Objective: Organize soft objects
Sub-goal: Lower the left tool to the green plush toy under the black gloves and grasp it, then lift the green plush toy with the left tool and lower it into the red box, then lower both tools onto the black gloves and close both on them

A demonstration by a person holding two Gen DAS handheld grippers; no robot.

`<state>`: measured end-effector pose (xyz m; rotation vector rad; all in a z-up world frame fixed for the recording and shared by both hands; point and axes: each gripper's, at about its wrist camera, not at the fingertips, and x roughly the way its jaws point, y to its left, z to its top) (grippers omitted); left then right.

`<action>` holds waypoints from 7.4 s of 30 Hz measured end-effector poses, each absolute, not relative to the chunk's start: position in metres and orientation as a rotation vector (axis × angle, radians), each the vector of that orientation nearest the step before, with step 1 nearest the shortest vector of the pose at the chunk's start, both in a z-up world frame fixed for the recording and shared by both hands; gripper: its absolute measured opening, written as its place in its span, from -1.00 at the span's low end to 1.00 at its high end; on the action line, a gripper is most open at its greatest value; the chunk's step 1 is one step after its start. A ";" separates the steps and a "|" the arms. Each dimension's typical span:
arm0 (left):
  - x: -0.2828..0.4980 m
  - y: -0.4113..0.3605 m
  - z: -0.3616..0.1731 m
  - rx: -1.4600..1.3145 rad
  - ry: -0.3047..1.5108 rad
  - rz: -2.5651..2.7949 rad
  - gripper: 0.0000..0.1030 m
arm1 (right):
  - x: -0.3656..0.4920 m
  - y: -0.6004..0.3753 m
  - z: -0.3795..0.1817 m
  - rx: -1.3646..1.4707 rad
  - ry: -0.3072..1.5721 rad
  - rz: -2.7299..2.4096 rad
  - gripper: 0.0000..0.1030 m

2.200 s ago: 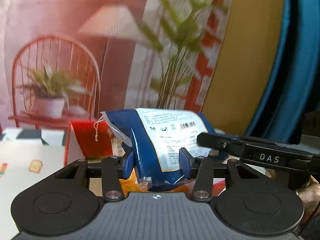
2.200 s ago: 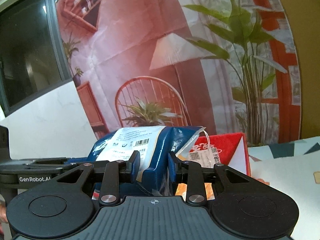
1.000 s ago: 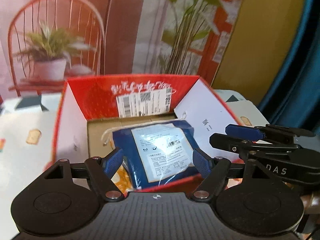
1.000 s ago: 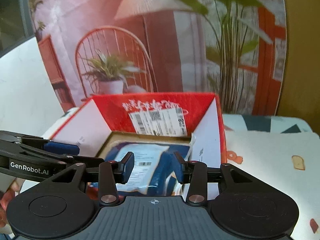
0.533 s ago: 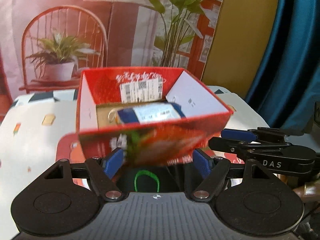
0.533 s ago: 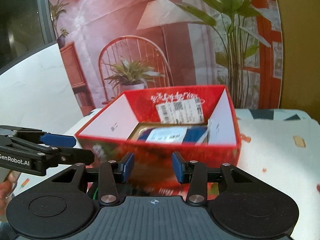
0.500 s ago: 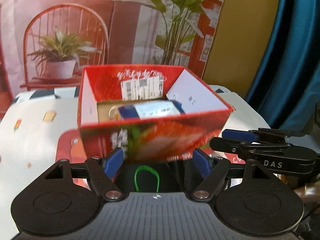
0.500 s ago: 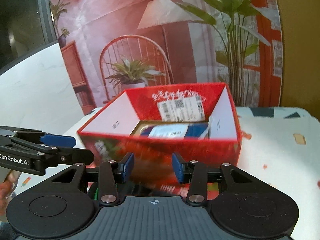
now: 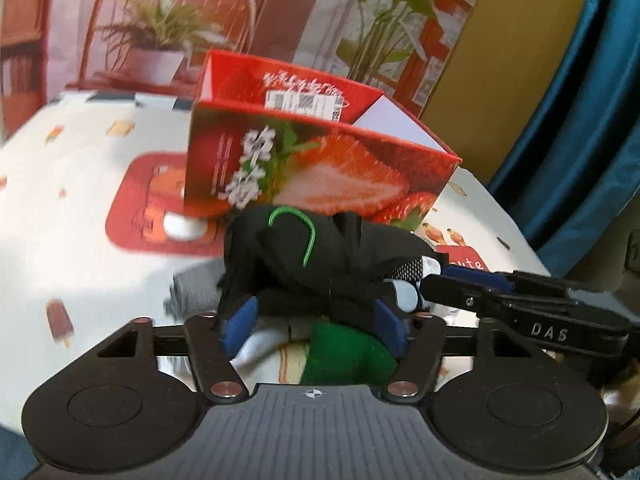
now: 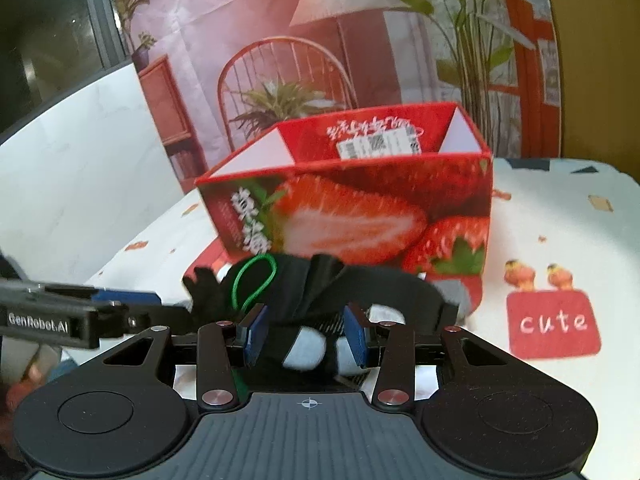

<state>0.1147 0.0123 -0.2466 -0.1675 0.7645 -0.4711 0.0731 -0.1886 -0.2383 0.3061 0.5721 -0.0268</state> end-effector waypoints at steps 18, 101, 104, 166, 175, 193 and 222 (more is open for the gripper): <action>0.108 0.014 -0.273 -0.196 0.874 -0.515 0.07 | 0.061 -0.142 -0.258 0.193 0.740 0.137 -0.47; 0.190 0.005 -0.078 -0.334 0.369 -0.626 0.10 | 0.161 -0.177 -0.080 -0.145 0.221 0.197 -0.19; 0.207 0.002 -0.063 -0.308 0.341 -0.607 0.10 | 0.184 -0.185 -0.069 -0.157 0.195 0.192 -0.19; 0.147 0.012 -0.252 -0.190 0.705 -0.421 0.13 | 0.086 -0.179 -0.258 0.095 0.523 0.003 -0.04; 0.144 0.012 -0.262 -0.192 0.727 -0.417 0.13 | 0.084 -0.151 -0.269 -0.107 0.519 -0.008 0.57; 0.146 0.015 -0.276 -0.234 0.756 -0.425 0.10 | 0.088 -0.175 -0.281 0.002 0.568 -0.015 -0.01; 0.137 0.012 -0.263 -0.223 0.676 -0.514 -0.76 | 0.076 -0.202 -0.267 0.279 0.455 -0.012 -0.73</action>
